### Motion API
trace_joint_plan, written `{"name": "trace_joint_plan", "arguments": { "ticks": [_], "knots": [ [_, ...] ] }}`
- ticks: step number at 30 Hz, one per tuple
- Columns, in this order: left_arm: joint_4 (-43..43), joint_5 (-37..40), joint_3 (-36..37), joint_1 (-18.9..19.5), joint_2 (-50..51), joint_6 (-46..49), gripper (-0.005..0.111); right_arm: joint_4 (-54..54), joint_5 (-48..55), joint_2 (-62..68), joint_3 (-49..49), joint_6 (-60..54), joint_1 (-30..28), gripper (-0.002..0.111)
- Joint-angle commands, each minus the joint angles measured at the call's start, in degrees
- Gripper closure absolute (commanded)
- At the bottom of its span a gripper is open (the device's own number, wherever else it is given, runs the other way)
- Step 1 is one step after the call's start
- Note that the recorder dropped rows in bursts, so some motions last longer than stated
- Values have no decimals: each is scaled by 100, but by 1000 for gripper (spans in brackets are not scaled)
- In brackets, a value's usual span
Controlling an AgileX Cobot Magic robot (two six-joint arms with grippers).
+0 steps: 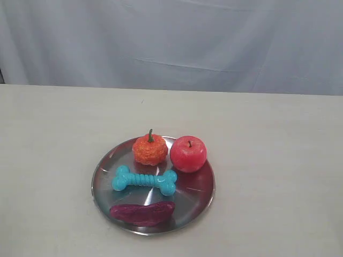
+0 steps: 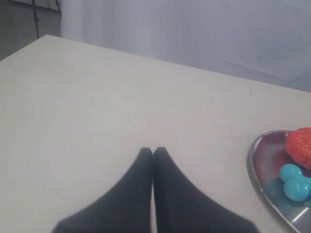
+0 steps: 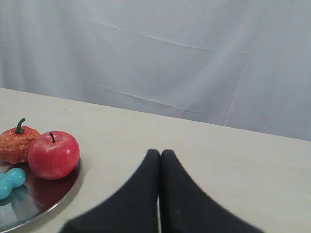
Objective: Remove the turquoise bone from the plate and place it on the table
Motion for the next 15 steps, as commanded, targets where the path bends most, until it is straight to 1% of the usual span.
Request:
{"name": "trace_joint_plan", "arguments": {
  "ticks": [1,15],
  "knots": [
    [-19,-30,15,-33,-7,-11,107,-21,-36,-8,9,1,-51,109],
    [-19,-30,15,-33,-7,-11,107,-21,-9,-8,9,1,-51,109]
  ]
}}
